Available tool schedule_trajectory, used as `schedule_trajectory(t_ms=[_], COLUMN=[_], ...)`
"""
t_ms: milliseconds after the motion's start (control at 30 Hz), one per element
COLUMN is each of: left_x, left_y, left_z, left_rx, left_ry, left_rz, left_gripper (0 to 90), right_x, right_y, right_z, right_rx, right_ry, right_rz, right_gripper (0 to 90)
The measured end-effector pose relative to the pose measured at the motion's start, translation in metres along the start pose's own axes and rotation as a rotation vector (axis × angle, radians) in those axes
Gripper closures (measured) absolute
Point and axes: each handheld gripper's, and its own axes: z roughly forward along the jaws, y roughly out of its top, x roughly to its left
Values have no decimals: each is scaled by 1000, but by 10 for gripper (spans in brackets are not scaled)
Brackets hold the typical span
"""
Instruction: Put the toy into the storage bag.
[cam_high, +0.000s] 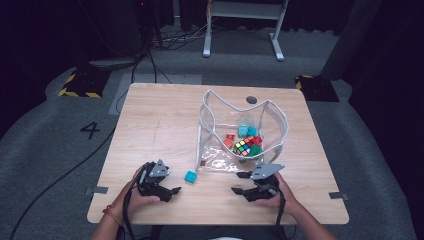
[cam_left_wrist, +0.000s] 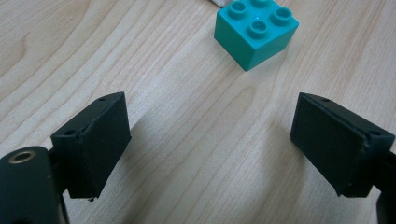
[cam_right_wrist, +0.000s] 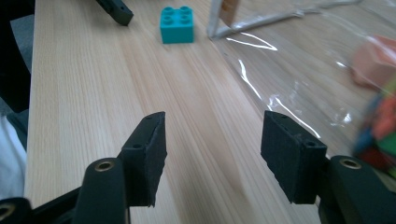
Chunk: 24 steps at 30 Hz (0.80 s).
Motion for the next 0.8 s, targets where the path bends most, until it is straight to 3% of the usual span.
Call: schedule_trajectory(t_ms=[33, 67, 100, 167, 267, 333, 367, 533, 600, 733, 800], left_x=[0, 0, 0, -1, 0, 0, 1, 2, 2, 2, 2], left_y=[0, 0, 0, -1, -1, -3, -4, -5, -5, -5, -5], left_z=[0, 0, -1, -1, -2, -2, -4, -5, -5, -5, -5], left_rx=[0, 0, 1, -1, -2, -1, -3, -6, -6, -6, -6], left_ry=[0, -1, 0, 0, 1, -10, -6, -7, -7, -6, -7], left_rz=[0, -2, -1, -10, 4, -1, 5, 6, 6, 7, 7], left_gripper=[124, 125, 126, 129, 132, 135, 145, 146, 146, 145, 145], right_x=[0, 5, 9, 14, 16, 18, 16, 16, 15, 16, 16], right_y=[0, 8, 11, 20, 28, 31, 36, 47, 50, 53, 55], right_z=[0, 13, 17, 31, 48, 52, 62, 77, 82, 91, 99], right_rx=[0, 32, 43, 53, 40, 53, 28, 13, 27, 25, 61], right_ry=[0, 7, 4, 15, 46, 49, 59, 80, 83, 92, 79], right_rz=[0, -41, -16, -31, -74, -61, -103, -78, -112, -102, -121], right_gripper=[410, 389, 389, 388, 388, 390, 394, 390, 387, 387, 387])
